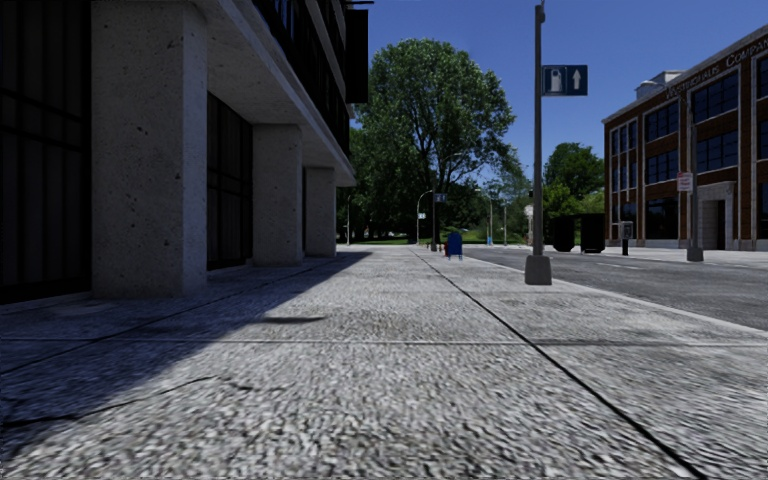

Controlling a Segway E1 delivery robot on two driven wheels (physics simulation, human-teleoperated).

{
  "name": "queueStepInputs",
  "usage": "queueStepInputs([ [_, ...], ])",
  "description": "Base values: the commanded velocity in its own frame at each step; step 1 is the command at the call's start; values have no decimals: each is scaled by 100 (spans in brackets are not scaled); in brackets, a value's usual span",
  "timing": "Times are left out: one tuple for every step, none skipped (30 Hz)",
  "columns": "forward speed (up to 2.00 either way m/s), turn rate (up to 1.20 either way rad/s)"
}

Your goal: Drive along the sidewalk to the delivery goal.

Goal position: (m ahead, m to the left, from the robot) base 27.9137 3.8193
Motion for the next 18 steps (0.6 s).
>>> queueStepInputs([
  [200, 0],
  [200, 0],
  [200, 0],
  [200, 0],
  [200, 10],
  [200, 10],
  [200, 34],
  [200, 41],
  [200, 39],
  [200, 19],
  [200, 2],
  [200, 0],
  [200, 0],
  [200, 0],
  [200, 0],
  [200, 0],
  [200, 0],
  [200, 0],
])
